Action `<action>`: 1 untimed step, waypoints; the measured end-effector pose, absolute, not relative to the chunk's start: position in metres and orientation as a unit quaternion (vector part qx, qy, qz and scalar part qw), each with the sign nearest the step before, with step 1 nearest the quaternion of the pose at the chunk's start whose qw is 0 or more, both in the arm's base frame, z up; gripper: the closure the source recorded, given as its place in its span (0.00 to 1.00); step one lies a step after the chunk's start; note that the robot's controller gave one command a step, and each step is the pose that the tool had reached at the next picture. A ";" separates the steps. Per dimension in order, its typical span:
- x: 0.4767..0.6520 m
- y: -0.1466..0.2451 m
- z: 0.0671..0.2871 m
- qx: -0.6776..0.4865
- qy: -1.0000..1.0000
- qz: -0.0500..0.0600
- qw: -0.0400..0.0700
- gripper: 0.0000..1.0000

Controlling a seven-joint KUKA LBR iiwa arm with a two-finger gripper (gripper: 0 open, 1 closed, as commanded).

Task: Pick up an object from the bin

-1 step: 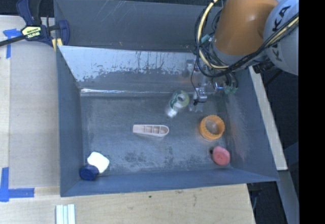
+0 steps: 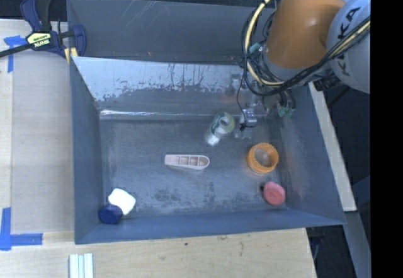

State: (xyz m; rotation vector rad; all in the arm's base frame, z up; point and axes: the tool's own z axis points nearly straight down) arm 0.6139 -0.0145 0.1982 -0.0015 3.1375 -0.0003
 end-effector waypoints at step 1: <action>0.609 -0.030 0.163 0.028 1.000 0.000 0.002 0.00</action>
Offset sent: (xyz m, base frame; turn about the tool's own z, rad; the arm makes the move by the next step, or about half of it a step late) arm 0.0006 -0.0115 -0.0318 0.0520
